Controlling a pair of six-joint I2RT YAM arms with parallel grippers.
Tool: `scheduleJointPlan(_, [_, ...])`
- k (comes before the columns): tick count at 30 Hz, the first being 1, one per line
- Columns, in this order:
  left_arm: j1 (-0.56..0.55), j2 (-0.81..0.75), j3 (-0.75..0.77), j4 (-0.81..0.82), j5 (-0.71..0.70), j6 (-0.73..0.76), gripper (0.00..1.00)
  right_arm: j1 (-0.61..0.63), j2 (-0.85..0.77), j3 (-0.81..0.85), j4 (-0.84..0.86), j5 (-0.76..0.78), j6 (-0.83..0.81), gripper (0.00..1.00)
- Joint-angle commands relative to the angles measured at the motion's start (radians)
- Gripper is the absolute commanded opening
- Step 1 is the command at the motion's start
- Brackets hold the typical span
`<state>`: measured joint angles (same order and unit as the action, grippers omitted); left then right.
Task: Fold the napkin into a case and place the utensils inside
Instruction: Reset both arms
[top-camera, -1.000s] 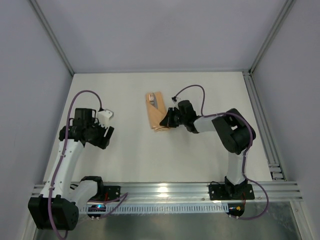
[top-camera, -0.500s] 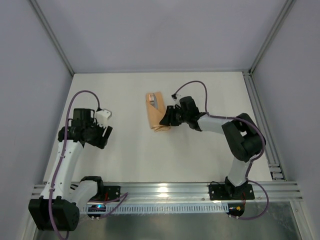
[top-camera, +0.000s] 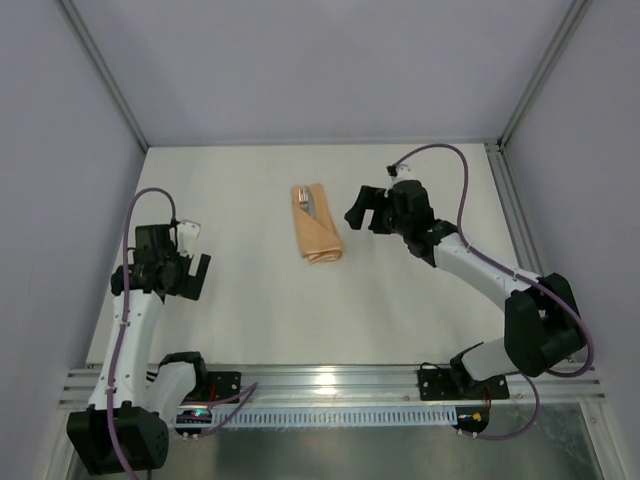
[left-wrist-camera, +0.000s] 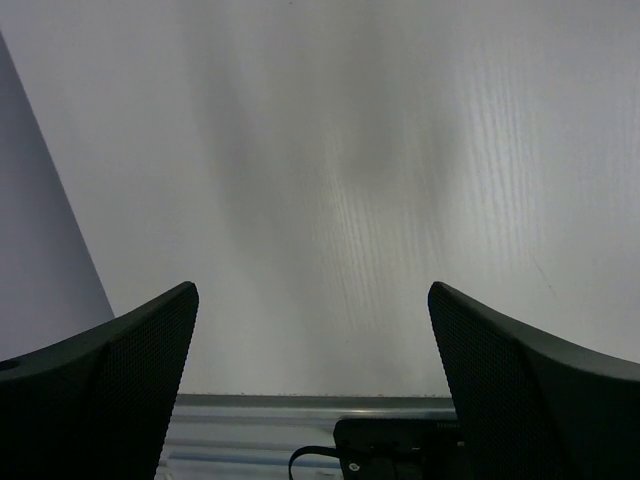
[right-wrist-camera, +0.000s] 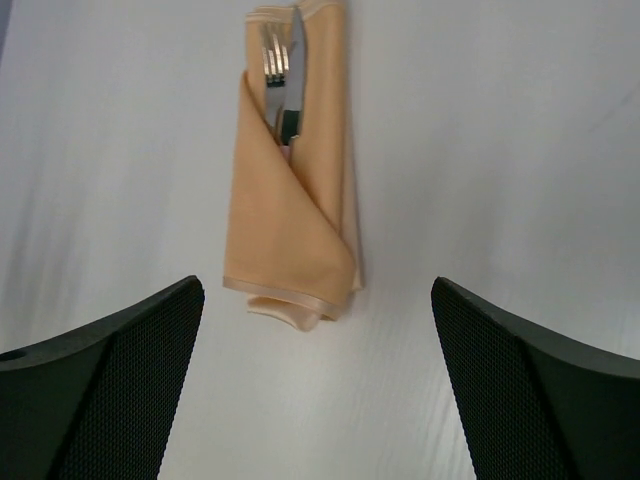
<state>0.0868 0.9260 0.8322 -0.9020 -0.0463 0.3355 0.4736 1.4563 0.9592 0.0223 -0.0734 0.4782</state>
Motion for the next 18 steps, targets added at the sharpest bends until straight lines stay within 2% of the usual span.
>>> scheduleJointPlan(1, [0.018, -0.044, -0.015, 0.074, -0.107, -0.038, 0.99, -0.055, -0.080, -0.052, -0.096, 0.110, 0.023, 0.99])
scheduleJointPlan(6, [0.021, -0.047, -0.042, 0.087, -0.121, -0.050, 0.99, -0.196, -0.166, -0.076, -0.235, 0.190, -0.001, 0.99])
scheduleJointPlan(10, [0.022, -0.044, -0.047, 0.094, -0.124, -0.058, 0.99, -0.231, -0.234, -0.103, -0.277, 0.227, -0.035, 0.99])
scheduleJointPlan(18, [0.022, -0.046, -0.050, 0.098, -0.124, -0.067, 0.99, -0.248, -0.309, -0.165, -0.257, 0.248, -0.038, 0.99])
